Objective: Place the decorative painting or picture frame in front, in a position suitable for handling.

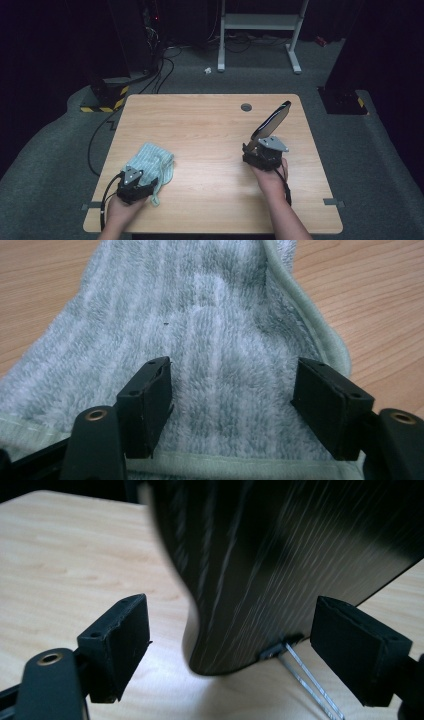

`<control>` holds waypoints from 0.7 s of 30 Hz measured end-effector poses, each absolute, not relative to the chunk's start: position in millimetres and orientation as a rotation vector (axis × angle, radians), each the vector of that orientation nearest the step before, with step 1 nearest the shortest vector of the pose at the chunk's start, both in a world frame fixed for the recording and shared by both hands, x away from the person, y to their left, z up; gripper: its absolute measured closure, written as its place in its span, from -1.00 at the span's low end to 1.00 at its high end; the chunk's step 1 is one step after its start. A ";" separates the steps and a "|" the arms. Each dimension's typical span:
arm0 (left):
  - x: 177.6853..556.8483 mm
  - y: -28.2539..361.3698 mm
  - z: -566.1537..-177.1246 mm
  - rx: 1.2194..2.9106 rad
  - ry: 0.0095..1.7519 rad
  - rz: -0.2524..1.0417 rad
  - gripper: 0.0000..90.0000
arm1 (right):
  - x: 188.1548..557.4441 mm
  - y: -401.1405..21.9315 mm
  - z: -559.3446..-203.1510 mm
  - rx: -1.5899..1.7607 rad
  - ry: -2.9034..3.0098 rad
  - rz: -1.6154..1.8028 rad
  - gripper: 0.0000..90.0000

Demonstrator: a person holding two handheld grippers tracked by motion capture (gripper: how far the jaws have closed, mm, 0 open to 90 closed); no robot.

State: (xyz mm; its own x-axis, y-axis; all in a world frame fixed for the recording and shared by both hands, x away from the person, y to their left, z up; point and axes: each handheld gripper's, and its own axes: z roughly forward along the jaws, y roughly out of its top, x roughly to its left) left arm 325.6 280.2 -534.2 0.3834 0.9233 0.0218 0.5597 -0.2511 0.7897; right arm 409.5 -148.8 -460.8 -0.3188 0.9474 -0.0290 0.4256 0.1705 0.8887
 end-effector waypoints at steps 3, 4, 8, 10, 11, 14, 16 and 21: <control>325.2 280.1 -534.2 1.938 1.268 0.647 -0.30 | 416.7 -149.8 -457.2 1.327 1.815 1.086 -0.65; 325.2 280.0 -534.2 1.940 1.264 0.649 -0.30 | 417.9 -150.2 -455.9 1.333 1.807 1.078 -0.64; 325.4 280.3 -534.2 1.942 1.265 0.642 -0.30 | 419.8 -152.6 -452.2 1.348 1.781 1.078 -0.62; 325.4 280.2 -534.3 1.942 1.264 0.641 -0.30 | 420.0 -153.3 -451.3 1.355 1.778 1.064 -0.62; 325.5 280.3 -534.3 1.943 1.263 0.642 -0.30 | 420.2 -153.9 -451.3 1.356 1.778 1.062 -0.63; 325.6 280.0 -534.3 1.947 1.263 0.645 -0.30 | 420.6 -155.2 -452.3 1.360 1.778 1.063 -0.63; 325.6 279.9 -534.4 1.946 1.266 0.645 -0.30 | 420.7 -156.7 -452.7 1.355 1.775 1.064 -0.62; 325.7 279.7 -534.4 1.949 1.269 0.646 -0.30 | 417.6 -162.3 -453.3 1.356 1.774 1.073 -0.61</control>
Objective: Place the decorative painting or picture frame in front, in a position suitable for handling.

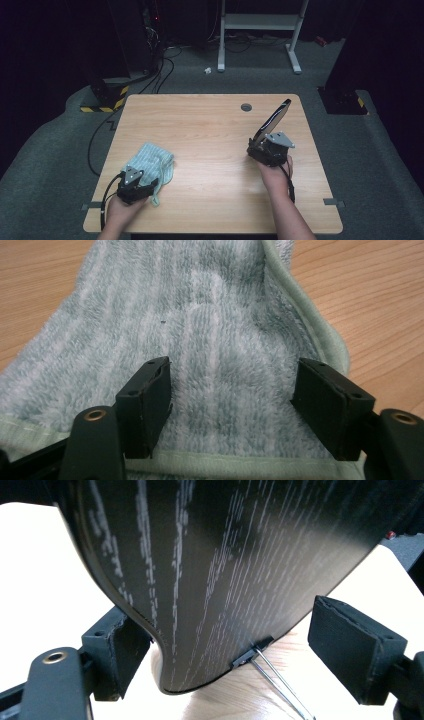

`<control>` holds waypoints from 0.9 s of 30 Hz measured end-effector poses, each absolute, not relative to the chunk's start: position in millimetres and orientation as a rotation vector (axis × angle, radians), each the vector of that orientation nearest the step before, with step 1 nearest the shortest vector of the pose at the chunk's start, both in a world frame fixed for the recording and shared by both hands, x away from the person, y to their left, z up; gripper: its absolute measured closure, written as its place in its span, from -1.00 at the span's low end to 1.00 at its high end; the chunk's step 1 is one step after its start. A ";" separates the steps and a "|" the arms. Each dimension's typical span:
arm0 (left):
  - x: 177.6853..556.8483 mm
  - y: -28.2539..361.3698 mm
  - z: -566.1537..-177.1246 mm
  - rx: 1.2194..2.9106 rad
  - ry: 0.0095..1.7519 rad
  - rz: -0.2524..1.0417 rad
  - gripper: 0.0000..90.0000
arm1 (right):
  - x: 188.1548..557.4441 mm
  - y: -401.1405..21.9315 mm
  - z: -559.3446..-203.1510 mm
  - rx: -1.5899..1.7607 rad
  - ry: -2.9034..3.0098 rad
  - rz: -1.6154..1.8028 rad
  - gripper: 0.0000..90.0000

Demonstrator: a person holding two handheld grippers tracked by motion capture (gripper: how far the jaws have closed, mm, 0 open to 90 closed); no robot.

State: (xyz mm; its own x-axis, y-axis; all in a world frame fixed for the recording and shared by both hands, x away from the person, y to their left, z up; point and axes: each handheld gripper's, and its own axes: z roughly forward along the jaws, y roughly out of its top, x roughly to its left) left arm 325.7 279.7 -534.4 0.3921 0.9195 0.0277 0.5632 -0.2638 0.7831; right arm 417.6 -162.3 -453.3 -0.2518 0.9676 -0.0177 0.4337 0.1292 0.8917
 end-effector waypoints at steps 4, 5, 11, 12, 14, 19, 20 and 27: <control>325.7 279.4 -534.3 1.954 1.267 0.651 -0.30 | 414.8 -168.0 -455.6 1.356 1.781 1.075 -0.60; 325.6 279.2 -534.4 1.953 1.268 0.650 -0.30 | 413.8 -169.3 -456.3 1.355 1.781 1.075 -0.60; 325.6 279.1 -534.4 1.954 1.269 0.648 -0.30 | 407.7 -178.8 -459.3 1.360 1.769 1.085 -0.58; 325.6 279.1 -534.4 1.954 1.269 0.648 -0.30 | 406.8 -180.5 -459.7 1.358 1.771 1.084 -0.58; 325.6 279.1 -534.4 1.954 1.270 0.646 -0.30 | 405.8 -182.7 -460.3 1.356 1.774 1.084 -0.58; 325.7 279.1 -534.4 1.956 1.269 0.648 -0.30 | 402.2 -191.0 -461.8 1.354 1.770 1.087 -0.56; 325.8 279.1 -534.4 1.956 1.269 0.649 -0.30 | 401.4 -192.8 -462.1 1.358 1.768 1.091 -0.56; 325.9 279.0 -534.4 1.957 1.269 0.649 -0.30 | 398.9 -205.2 -462.7 1.367 1.765 1.102 -0.53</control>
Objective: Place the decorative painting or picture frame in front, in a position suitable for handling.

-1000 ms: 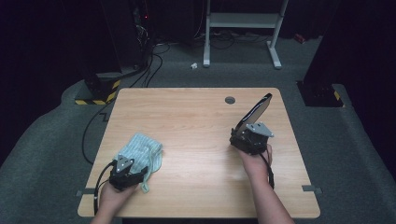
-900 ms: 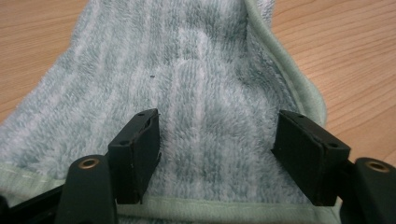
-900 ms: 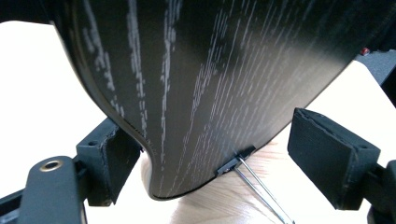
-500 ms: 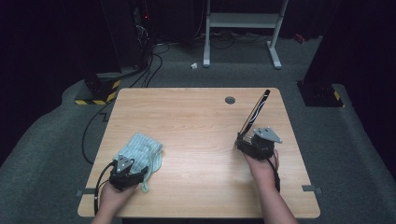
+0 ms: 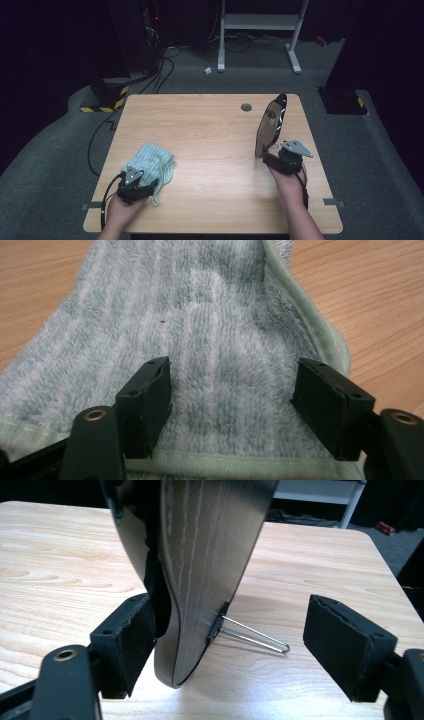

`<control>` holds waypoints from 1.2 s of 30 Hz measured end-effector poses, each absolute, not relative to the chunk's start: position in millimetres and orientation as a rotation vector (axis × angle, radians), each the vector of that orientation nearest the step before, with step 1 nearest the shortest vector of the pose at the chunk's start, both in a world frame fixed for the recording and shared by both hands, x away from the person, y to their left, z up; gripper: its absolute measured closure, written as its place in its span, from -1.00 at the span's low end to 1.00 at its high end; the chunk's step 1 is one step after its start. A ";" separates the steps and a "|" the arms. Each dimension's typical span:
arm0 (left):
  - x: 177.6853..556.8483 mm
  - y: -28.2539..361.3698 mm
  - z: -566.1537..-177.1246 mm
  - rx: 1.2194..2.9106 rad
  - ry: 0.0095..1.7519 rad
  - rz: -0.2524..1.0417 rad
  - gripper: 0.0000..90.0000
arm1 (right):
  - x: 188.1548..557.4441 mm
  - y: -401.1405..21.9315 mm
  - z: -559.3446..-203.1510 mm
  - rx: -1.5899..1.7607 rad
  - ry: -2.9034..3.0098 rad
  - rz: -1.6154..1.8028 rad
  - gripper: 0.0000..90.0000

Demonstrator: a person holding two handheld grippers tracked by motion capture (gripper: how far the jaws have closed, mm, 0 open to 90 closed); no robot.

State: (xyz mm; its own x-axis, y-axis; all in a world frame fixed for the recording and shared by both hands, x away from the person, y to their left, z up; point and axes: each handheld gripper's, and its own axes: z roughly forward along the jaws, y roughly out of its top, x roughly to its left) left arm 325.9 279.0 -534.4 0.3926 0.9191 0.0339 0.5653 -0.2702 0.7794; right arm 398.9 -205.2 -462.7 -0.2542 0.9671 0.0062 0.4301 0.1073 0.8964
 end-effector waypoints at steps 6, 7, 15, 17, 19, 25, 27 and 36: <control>326.0 279.0 -534.5 1.958 1.270 0.649 -0.30 | 397.4 -214.8 -462.1 1.377 1.775 1.110 -0.47; 326.0 279.0 -534.5 1.958 1.270 0.649 -0.30 | 397.3 -216.3 -462.1 1.374 1.777 1.109 -0.46; 326.0 278.8 -534.5 1.958 1.272 0.649 -0.30 | 397.0 -232.5 -462.7 1.395 1.779 1.119 -0.35; 326.0 278.8 -534.5 1.959 1.271 0.650 -0.30 | 397.4 -237.1 -462.5 1.398 1.781 1.120 -0.32; 325.9 278.7 -534.5 1.959 1.272 0.651 -0.30 | 398.0 -241.5 -462.7 1.402 1.784 1.125 -0.31; 326.0 278.7 -534.5 1.958 1.274 0.648 -0.30 | 398.5 -251.9 -462.2 1.410 1.811 1.147 -0.29; 326.1 278.7 -534.5 1.959 1.274 0.648 -0.30 | 396.8 -252.7 -461.6 1.406 1.814 1.158 -0.32; 326.2 278.8 -534.6 1.958 1.274 0.646 -0.30 | 394.7 -237.3 -444.3 1.330 1.801 1.223 -0.36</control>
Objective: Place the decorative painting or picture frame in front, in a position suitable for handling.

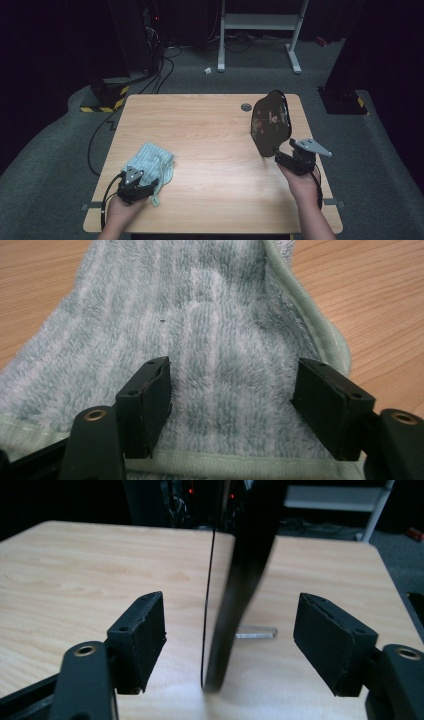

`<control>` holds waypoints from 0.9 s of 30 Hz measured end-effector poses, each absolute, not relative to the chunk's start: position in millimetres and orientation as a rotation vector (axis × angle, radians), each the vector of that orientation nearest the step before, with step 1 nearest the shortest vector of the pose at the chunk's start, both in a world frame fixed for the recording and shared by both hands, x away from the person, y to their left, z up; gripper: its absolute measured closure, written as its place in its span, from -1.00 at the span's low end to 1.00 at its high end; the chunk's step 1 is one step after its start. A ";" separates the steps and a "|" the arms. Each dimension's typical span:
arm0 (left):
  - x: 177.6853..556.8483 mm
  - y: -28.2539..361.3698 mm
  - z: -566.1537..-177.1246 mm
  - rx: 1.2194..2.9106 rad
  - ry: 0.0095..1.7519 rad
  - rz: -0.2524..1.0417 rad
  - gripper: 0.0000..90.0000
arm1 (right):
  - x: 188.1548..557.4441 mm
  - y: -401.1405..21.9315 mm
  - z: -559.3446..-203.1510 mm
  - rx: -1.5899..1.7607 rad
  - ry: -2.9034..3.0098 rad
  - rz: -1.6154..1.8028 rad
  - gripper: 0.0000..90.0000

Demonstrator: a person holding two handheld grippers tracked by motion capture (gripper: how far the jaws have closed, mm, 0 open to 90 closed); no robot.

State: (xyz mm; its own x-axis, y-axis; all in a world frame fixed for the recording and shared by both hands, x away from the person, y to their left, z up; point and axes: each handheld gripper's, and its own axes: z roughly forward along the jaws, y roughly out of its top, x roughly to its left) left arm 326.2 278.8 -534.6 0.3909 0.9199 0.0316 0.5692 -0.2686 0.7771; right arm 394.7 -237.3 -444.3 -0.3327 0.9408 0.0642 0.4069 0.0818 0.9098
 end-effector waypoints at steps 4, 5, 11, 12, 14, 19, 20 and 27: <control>326.3 278.9 -534.6 1.958 1.274 0.645 -0.30 | 400.0 -231.8 -433.0 1.306 1.765 1.241 -0.35; 326.3 278.9 -534.6 1.957 1.274 0.644 -0.30 | 402.0 -230.1 -430.2 1.309 1.752 1.246 -0.33; 326.4 279.1 -534.6 1.957 1.273 0.642 -0.31 | 419.9 -221.0 -428.1 1.330 1.779 1.200 -0.19; 326.4 279.2 -534.5 1.957 1.273 0.642 -0.31 | 421.6 -220.8 -428.7 1.343 1.769 1.191 -0.13; 326.4 279.1 -534.5 1.957 1.273 0.642 -0.31 | 425.2 -221.9 -430.6 1.347 1.762 1.204 -0.01; 326.4 279.2 -534.5 1.958 1.273 0.642 -0.30 | 434.2 -226.5 -434.4 1.357 1.783 1.222 0.14; 326.4 279.1 -534.5 1.958 1.273 0.641 -0.31 | 435.8 -227.5 -435.0 1.365 1.786 1.232 0.15; 326.4 279.0 -534.6 1.958 1.272 0.644 -0.31 | 440.9 -222.6 -430.1 1.346 1.788 1.231 0.28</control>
State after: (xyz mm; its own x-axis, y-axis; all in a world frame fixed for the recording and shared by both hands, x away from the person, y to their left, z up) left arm 326.4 279.0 -534.6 0.3928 0.9191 0.0304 0.5689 -0.2688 0.7773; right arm 440.9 -222.6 -430.1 -0.3235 0.9431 0.0770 0.4087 0.0659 0.9103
